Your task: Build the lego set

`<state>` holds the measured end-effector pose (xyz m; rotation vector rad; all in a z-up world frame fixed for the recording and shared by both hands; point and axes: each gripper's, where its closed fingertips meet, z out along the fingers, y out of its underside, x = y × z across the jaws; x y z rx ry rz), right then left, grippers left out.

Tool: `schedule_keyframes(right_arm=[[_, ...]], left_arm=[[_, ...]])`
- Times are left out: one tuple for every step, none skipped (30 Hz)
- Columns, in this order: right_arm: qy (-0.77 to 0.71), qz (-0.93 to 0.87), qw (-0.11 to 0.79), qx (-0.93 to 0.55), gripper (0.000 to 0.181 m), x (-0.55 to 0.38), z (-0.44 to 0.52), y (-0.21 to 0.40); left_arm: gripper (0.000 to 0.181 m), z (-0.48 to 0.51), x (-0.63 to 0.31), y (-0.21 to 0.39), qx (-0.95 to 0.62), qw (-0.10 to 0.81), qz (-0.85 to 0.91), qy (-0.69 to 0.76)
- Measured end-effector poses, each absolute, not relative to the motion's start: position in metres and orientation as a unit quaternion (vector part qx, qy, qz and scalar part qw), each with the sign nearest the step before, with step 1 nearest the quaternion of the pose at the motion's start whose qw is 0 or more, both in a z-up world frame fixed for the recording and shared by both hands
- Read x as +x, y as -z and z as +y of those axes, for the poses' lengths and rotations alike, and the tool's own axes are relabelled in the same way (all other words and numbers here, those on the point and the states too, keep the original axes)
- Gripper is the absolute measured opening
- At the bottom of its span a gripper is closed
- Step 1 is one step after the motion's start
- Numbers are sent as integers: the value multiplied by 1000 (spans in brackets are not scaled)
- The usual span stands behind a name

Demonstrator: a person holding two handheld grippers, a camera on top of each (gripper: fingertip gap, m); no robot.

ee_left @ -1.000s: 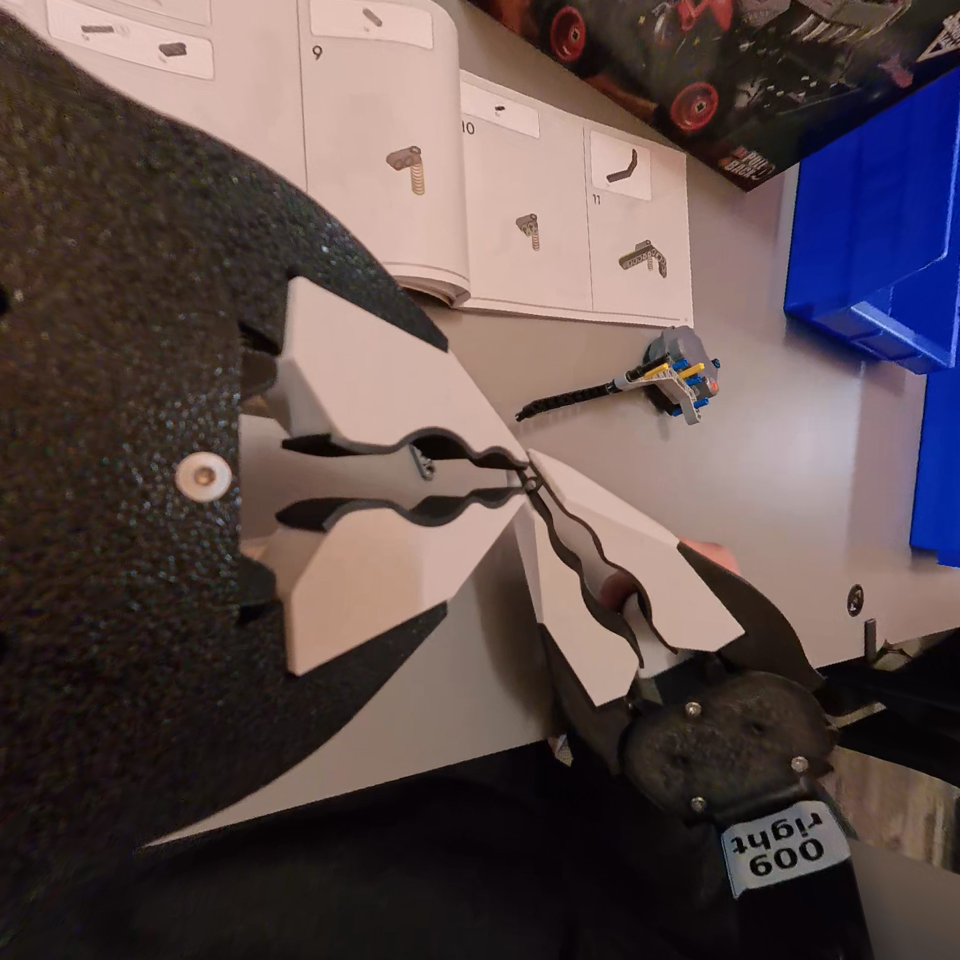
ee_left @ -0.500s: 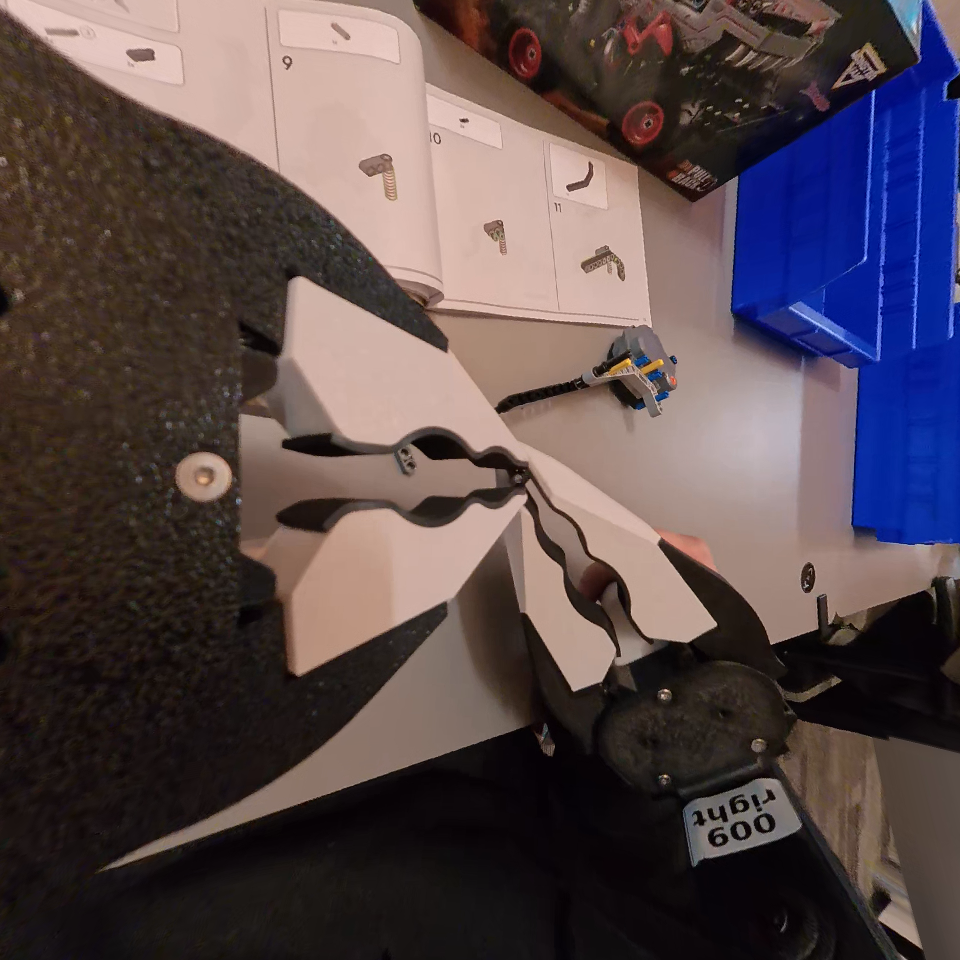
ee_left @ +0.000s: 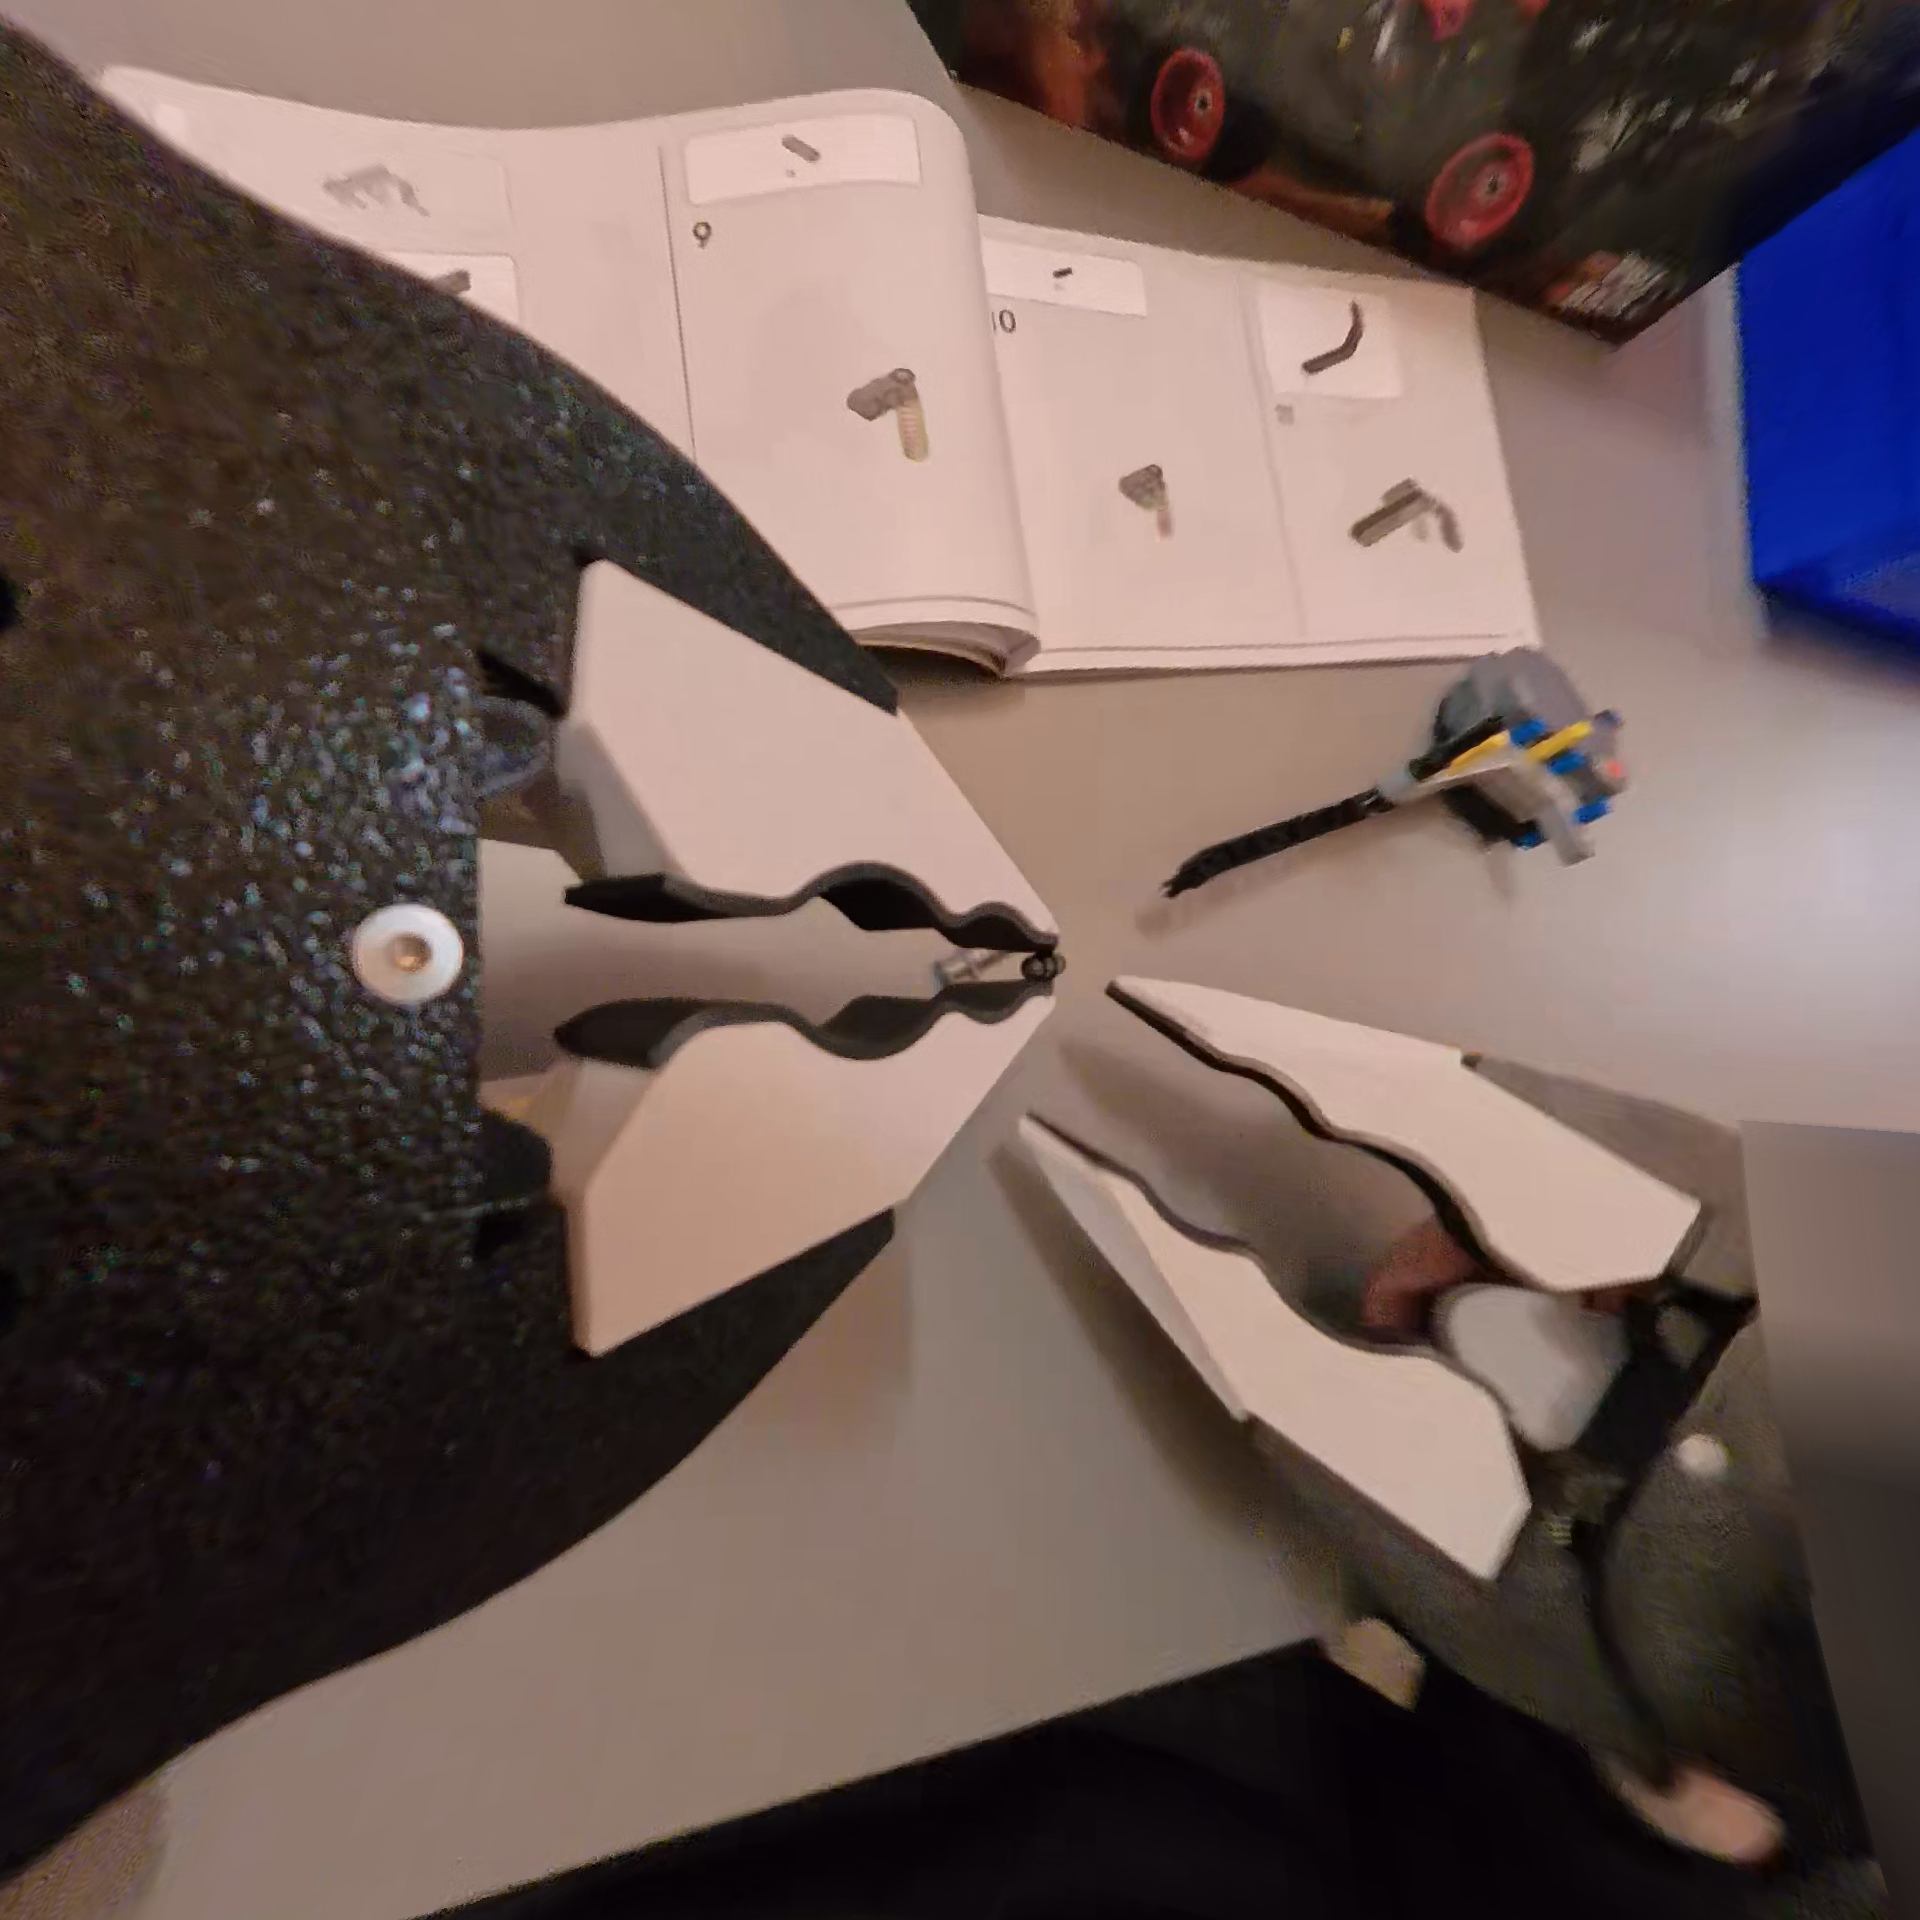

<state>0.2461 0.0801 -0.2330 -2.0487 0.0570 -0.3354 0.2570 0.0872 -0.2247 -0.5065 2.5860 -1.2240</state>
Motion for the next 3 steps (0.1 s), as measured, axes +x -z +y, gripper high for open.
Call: schedule_keyframes(right_arm=[[85,49,494,-864,29,241,79,243],[46,75,487,-869,30,238,80,249],[19,92,485,-869,30,235,81,253]], left_arm=[[3,88,256,231,-161,110,893,405],[3,88,254,236,-148,98,901,395],[3,88,252,241,-135,85,910,382]])
